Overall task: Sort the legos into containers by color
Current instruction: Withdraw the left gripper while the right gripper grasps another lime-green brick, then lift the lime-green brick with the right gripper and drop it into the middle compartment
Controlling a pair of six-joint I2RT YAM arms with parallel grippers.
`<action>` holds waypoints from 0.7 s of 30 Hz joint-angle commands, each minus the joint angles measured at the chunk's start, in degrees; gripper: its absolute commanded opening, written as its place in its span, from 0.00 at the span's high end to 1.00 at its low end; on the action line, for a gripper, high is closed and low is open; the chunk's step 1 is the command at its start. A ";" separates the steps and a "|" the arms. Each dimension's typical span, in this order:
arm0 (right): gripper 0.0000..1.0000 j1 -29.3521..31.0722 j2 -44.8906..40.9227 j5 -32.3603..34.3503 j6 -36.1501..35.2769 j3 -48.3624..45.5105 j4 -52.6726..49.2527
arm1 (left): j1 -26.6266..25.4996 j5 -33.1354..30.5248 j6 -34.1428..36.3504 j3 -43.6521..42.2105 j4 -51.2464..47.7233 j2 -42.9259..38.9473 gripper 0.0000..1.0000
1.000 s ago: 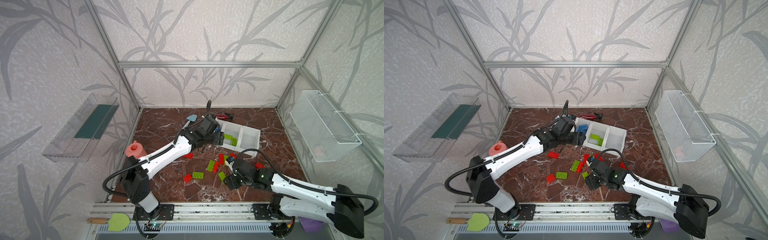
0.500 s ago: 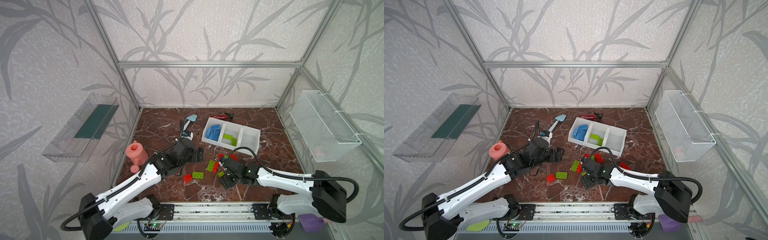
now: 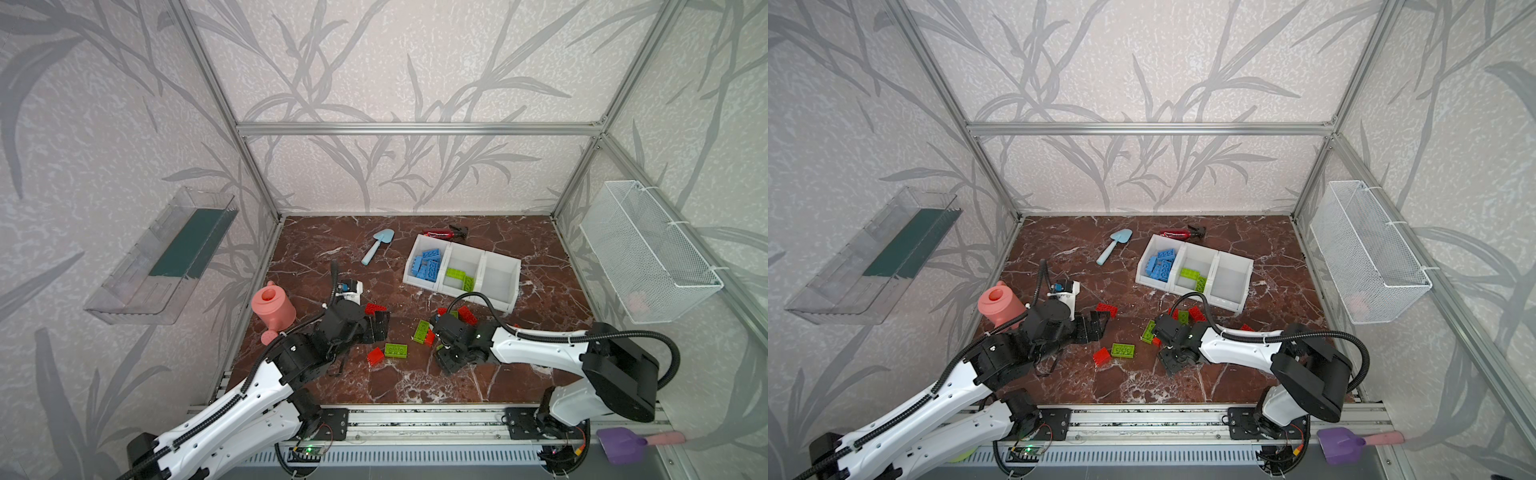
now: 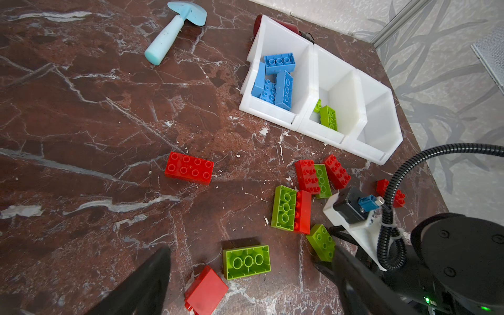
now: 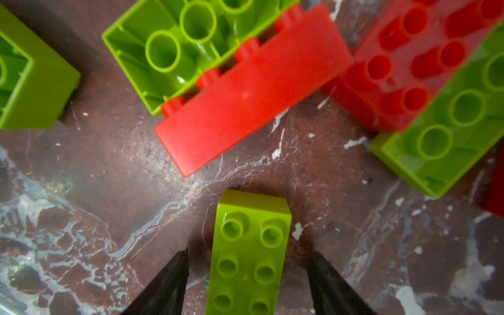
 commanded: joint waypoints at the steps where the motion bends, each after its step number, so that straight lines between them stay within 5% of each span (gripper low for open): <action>1: 0.44 0.42 1.51 0.54 0.33 1.04 -0.73 | -0.04 -1.37 -1.52 -1.38 -2.47 -1.24 0.08; 13: 0.73 0.49 -2.28 1.91 1.42 1.41 -2.41 | -0.02 -2.77 -1.78 -4.38 -3.16 -3.41 0.08; 21: 0.74 -0.74 -6.71 2.75 1.45 4.85 -7.39 | 0.00 -1.38 -1.96 -5.53 -1.77 -3.07 0.08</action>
